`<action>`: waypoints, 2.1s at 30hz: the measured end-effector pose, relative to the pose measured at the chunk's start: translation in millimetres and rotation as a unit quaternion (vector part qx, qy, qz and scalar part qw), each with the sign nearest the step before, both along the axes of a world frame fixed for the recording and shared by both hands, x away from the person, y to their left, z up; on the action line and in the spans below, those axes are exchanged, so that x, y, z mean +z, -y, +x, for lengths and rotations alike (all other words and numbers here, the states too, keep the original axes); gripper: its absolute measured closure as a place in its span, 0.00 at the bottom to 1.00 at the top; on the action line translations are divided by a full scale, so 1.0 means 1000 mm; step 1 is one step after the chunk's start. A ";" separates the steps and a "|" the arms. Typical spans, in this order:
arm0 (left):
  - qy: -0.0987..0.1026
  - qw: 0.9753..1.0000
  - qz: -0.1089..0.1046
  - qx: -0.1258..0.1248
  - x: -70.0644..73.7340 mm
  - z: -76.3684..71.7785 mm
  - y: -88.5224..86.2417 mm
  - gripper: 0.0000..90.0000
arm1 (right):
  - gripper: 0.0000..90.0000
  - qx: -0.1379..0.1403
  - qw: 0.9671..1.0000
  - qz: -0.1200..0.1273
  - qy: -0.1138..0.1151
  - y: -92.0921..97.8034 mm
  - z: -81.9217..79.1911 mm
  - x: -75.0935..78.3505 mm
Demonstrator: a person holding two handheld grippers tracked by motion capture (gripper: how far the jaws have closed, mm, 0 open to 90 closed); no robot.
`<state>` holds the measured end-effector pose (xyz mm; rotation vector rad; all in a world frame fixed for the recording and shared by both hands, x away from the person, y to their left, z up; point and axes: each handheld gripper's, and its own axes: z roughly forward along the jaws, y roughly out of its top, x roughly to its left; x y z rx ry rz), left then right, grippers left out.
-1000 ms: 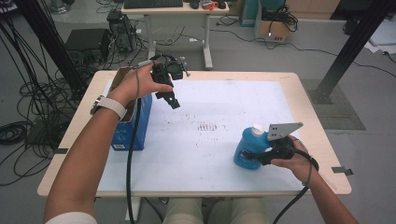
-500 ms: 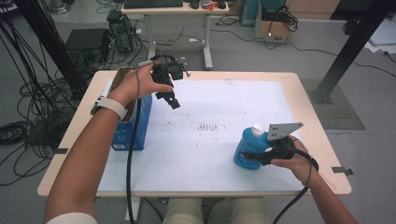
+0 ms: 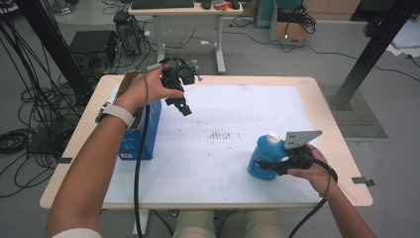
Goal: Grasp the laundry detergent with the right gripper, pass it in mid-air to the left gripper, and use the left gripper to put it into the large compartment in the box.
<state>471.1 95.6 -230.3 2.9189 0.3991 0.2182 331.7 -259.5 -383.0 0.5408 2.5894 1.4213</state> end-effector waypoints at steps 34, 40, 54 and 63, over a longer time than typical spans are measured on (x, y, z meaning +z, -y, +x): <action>-0.002 0.999 -0.029 -0.028 0.050 -0.062 0.003 0.10 | 0.48 0.033 0.999 0.029 0.005 0.002 0.003 0.049; 0.015 0.998 -0.029 -0.045 0.066 -0.085 0.011 0.10 | 0.48 0.056 0.998 0.024 0.005 -0.007 0.001 0.063; 0.021 0.996 -0.022 -0.079 0.087 -0.117 0.039 0.10 | 0.48 0.110 0.994 0.007 0.012 -0.023 0.000 0.088; 0.013 0.995 -0.019 -0.098 0.087 -0.122 0.048 0.10 | 0.48 0.144 0.989 -0.006 0.020 -0.033 0.004 0.105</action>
